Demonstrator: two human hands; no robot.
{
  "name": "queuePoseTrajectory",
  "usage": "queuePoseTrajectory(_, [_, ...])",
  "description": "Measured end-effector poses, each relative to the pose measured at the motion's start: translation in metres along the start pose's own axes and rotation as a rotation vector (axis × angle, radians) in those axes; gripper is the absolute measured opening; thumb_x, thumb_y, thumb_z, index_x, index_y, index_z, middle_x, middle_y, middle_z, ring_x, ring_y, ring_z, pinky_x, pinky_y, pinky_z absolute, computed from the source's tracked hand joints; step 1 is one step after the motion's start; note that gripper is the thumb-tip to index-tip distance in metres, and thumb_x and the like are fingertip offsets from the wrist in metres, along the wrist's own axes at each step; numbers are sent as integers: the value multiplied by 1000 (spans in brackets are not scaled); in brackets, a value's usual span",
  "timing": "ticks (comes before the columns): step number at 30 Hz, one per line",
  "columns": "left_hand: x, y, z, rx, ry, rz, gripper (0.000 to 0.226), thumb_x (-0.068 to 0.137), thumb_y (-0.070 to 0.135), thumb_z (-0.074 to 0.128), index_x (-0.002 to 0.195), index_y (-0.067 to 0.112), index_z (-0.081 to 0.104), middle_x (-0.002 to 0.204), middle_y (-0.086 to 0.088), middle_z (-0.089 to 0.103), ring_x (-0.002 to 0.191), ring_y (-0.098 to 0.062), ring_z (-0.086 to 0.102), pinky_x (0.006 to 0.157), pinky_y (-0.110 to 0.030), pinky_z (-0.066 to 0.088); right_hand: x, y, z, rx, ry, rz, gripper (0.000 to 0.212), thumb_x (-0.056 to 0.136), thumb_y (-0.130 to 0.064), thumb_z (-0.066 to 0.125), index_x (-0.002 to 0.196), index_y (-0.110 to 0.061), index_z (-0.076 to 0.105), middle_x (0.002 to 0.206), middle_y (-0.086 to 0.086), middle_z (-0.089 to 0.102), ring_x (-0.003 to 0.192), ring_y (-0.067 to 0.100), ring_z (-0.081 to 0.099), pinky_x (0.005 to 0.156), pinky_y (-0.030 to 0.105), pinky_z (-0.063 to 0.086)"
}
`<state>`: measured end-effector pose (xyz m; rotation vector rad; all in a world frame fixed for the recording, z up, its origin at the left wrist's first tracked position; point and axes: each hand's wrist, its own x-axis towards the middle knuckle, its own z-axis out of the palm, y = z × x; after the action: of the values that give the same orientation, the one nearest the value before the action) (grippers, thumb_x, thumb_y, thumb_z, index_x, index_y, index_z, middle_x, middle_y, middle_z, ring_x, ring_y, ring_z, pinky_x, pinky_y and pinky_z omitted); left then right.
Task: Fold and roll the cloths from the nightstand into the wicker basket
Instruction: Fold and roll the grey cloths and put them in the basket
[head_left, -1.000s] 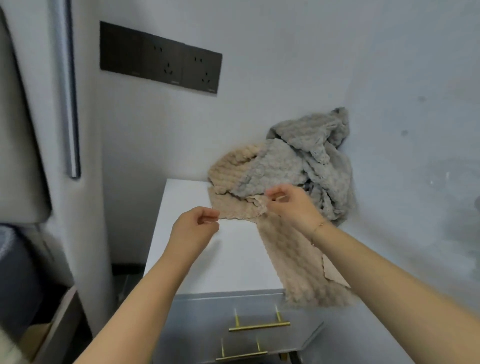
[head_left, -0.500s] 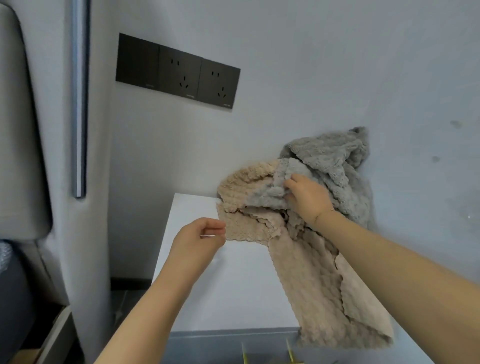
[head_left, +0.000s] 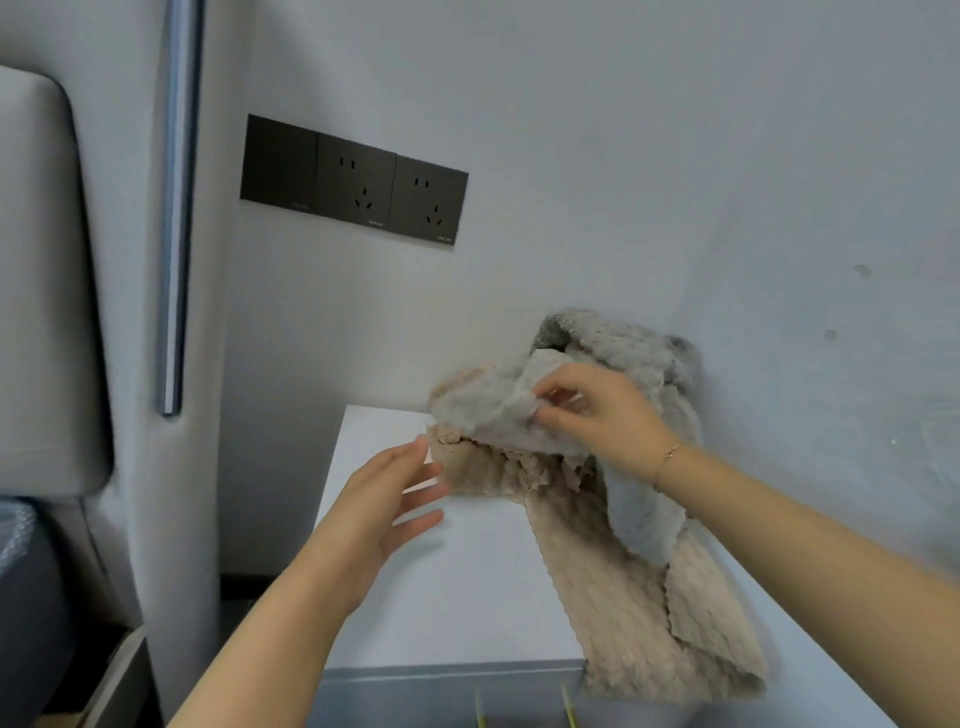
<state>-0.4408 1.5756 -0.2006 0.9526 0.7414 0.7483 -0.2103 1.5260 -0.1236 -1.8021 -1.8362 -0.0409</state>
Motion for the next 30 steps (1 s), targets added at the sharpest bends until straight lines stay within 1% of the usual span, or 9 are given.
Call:
queuePoseTrajectory(5, [15, -25, 9, 117, -44, -24, 57, 88, 42, 64, 139, 28, 42, 131, 0, 56, 117, -19, 57, 101, -41, 48, -16, 13, -1, -352, -370, -28, 47, 96, -27, 57, 141, -29, 45, 150, -8, 36, 136, 11, 34, 112, 28, 30])
queuePoseTrajectory(11, [63, -68, 41, 832, 14, 401, 71, 87, 43, 66, 148, 32, 30, 158, 2, 21, 145, -19, 19, 117, -40, 22, -17, 56, -17, -926, -356, -54, 78, 89, -57, 52, 152, -36, 13, 161, -3, -9, 148, 20, -12, 118, 46, -10])
queuePoseTrajectory(14, [88, -81, 60, 870, 9, 369, 88, 83, 55, 65, 152, 32, 16, 161, -1, 13, 147, -24, 14, 117, -47, 21, -16, 71, -18, -936, -421, 68, 101, 76, -74, 53, 151, -39, -4, 160, -6, -18, 147, 23, -14, 115, 61, -6])
queuePoseTrajectory(17, [108, -87, 73, 928, 91, 331, 92, 81, 62, 62, 153, 34, 12, 157, 1, 25, 144, -27, 21, 115, -47, 22, -20, 82, -13, -883, -438, 143, 99, 77, -67, 60, 151, -38, 0, 161, -2, 0, 143, 26, 16, 111, 55, 25])
queuePoseTrajectory(19, [116, -89, 78, 930, 143, 323, 82, 80, 63, 62, 148, 39, 23, 149, 5, 40, 139, -24, 32, 111, -45, 25, -23, 89, -10, -849, -373, 90, 74, 85, -44, 63, 145, -33, 21, 145, 4, 33, 116, 22, 43, 86, 36, 46])
queuePoseTrajectory(21, [119, -93, 83, 959, 164, 340, 53, 83, 59, 60, 130, 37, 49, 127, 7, 59, 125, -19, 47, 103, -41, 29, -22, 94, -15, -804, -307, 19, 52, 87, -24, 61, 134, -27, 38, 125, 1, 46, 95, 18, 47, 65, 30, 41])
queuePoseTrajectory(24, [113, -94, 87, 932, 108, 391, 17, 90, 45, 60, 82, 29, 59, 83, 9, 63, 90, -16, 57, 81, -33, 32, -17, 100, -32, -686, -215, 13, 37, 85, -9, 60, 121, -17, 52, 119, 3, 52, 101, 25, 51, 70, 33, 43])
queuePoseTrajectory(27, [104, -82, 86, 650, 43, 430, 11, 93, 31, 60, 83, 36, 58, 87, 15, 64, 86, -11, 61, 76, -29, 48, -3, 108, -59, -638, -39, 56, 31, 83, -3, 62, 114, -10, 58, 114, 10, 56, 101, 32, 53, 79, 38, 44])
queuePoseTrajectory(30, [92, -64, 72, 553, 38, 423, 13, 93, 23, 61, 85, 33, 60, 87, 16, 63, 81, -7, 59, 63, -14, 43, 21, 117, -94, -687, 177, 97, 31, 85, 3, 58, 115, -3, 58, 116, 18, 55, 99, 39, 52, 79, 45, 47])
